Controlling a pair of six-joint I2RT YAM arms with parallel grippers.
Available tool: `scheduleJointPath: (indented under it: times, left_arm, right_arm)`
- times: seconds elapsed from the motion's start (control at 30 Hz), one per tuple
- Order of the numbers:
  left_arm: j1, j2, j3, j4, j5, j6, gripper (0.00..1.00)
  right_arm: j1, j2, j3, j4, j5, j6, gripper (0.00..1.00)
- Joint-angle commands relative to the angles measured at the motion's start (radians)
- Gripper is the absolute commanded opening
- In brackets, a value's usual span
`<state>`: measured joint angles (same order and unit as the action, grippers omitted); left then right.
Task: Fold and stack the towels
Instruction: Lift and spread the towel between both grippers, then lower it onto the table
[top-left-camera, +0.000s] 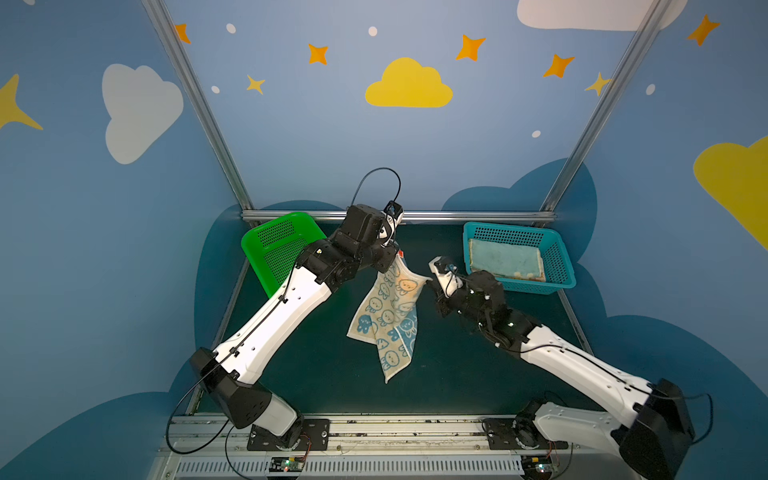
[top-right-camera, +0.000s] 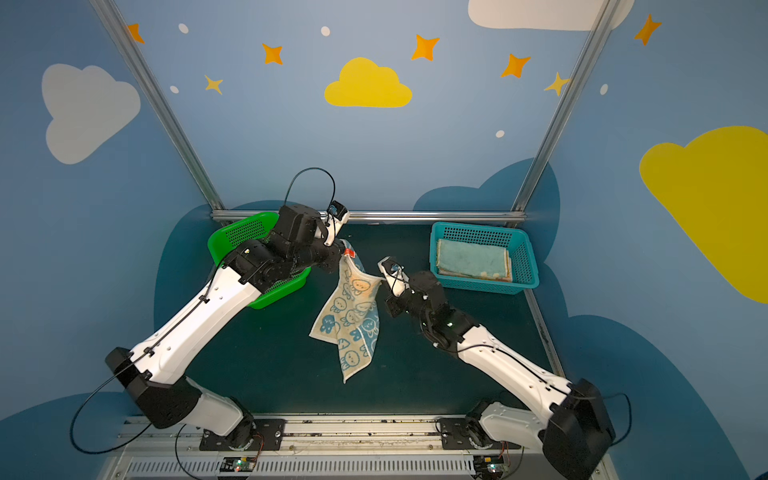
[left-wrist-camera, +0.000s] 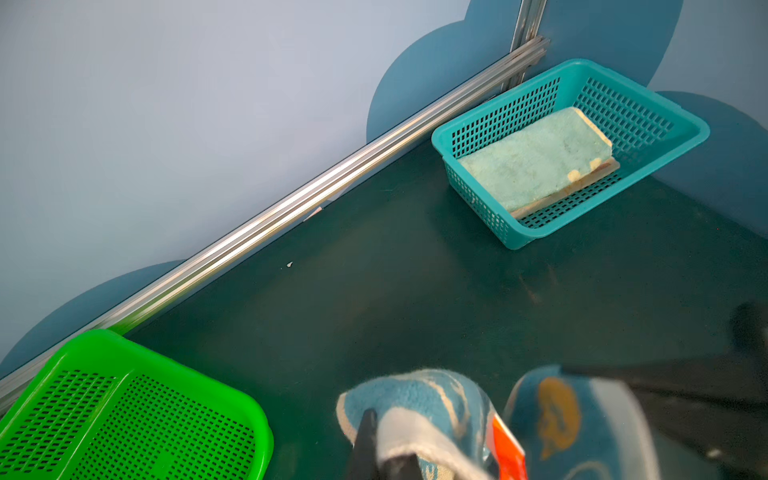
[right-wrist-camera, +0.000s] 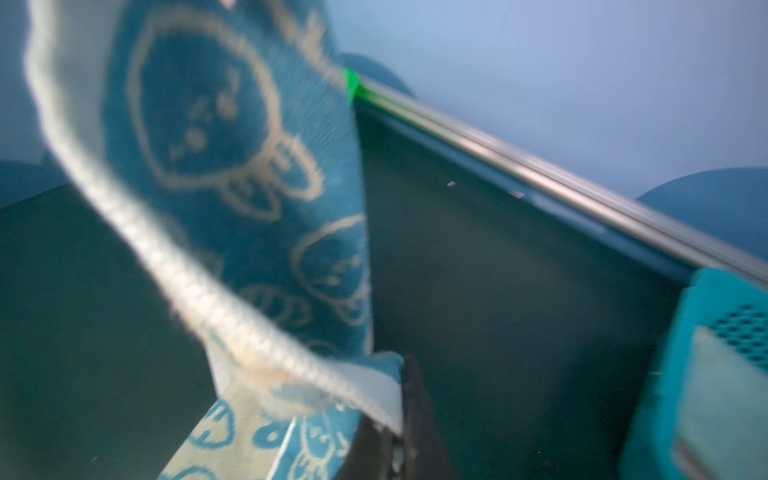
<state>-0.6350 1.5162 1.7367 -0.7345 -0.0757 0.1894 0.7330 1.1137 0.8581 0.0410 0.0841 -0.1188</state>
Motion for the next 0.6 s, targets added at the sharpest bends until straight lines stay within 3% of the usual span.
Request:
scheduleJointPath:
  times: [0.0,0.17,0.3,0.57]
  left_arm:
    - [0.003,-0.039,0.064,-0.076,-0.005,0.035,0.04]
    - [-0.028,-0.055,0.154,-0.164,-0.004,0.053,0.04]
    - [-0.079,-0.101,0.207,-0.208,-0.001,0.049,0.04]
    - [-0.128,-0.295,0.112,-0.146,0.110,-0.019,0.04]
  right_arm:
    - [-0.018,-0.077,0.056,-0.073,0.094,-0.125,0.00]
    - [-0.025,-0.144,0.105,-0.027,0.050,-0.277,0.00]
    - [-0.023,-0.171,0.214,-0.113,0.001,-0.353,0.00]
    - [-0.007,-0.289,0.302,-0.208,-0.182,-0.336,0.00]
